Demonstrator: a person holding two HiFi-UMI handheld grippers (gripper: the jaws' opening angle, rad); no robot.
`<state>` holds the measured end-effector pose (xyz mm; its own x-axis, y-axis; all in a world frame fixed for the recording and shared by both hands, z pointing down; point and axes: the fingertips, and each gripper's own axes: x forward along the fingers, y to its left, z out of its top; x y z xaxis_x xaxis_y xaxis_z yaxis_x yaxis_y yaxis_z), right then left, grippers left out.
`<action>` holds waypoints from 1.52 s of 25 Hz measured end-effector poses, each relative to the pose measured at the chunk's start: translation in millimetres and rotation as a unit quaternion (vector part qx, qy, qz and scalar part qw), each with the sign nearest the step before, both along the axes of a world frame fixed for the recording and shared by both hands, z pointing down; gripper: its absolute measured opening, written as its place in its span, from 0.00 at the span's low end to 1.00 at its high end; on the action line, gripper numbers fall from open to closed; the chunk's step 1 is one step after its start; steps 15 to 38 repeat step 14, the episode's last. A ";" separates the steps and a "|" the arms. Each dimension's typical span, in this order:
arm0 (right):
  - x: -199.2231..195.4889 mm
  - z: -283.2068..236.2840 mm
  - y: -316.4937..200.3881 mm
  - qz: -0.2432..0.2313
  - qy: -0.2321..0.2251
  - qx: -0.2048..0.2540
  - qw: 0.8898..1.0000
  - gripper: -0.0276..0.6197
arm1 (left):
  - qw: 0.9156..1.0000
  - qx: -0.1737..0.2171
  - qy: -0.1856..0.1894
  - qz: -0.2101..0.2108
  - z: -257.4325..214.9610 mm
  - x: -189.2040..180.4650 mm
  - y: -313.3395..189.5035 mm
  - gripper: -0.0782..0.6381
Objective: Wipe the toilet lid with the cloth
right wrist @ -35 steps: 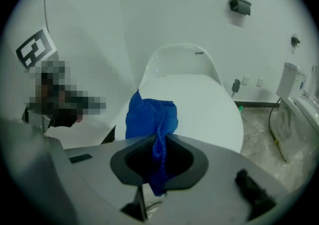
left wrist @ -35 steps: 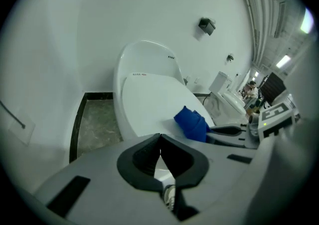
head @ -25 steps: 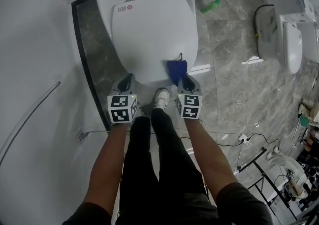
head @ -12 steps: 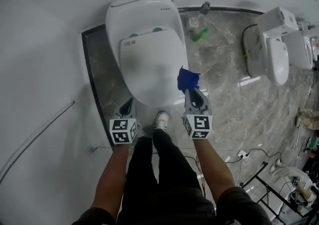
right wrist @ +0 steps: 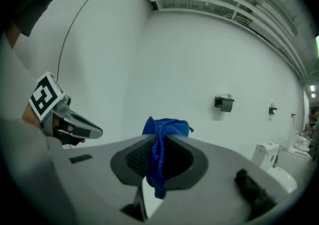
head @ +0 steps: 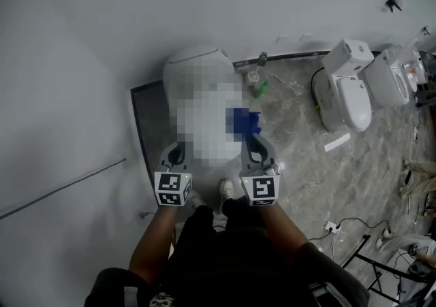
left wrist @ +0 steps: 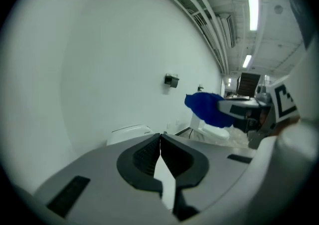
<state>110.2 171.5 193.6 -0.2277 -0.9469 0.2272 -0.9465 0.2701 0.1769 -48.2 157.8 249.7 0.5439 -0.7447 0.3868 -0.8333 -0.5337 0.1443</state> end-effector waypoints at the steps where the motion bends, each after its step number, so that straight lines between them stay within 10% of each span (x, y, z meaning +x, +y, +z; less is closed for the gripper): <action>1: -2.0 -6.2 3.7 0.000 -0.006 -0.004 1.000 0.12 | 1.000 -0.004 0.019 0.003 -11.0 3.4 5.2 0.13; 5: -16.6 -41.1 19.6 -0.033 -0.017 0.003 0.999 0.12 | 0.998 -0.003 0.062 0.010 -49.8 23.1 29.9 0.13; 14: 21.5 -85.8 38.0 -0.075 -0.027 0.031 0.996 0.12 | 0.999 0.037 0.026 -0.011 -94.3 84.1 54.8 0.13; 38: 21.5 -85.8 38.0 -0.075 -0.027 0.031 0.996 0.12 | 0.999 0.037 0.026 -0.011 -94.3 84.1 54.8 0.13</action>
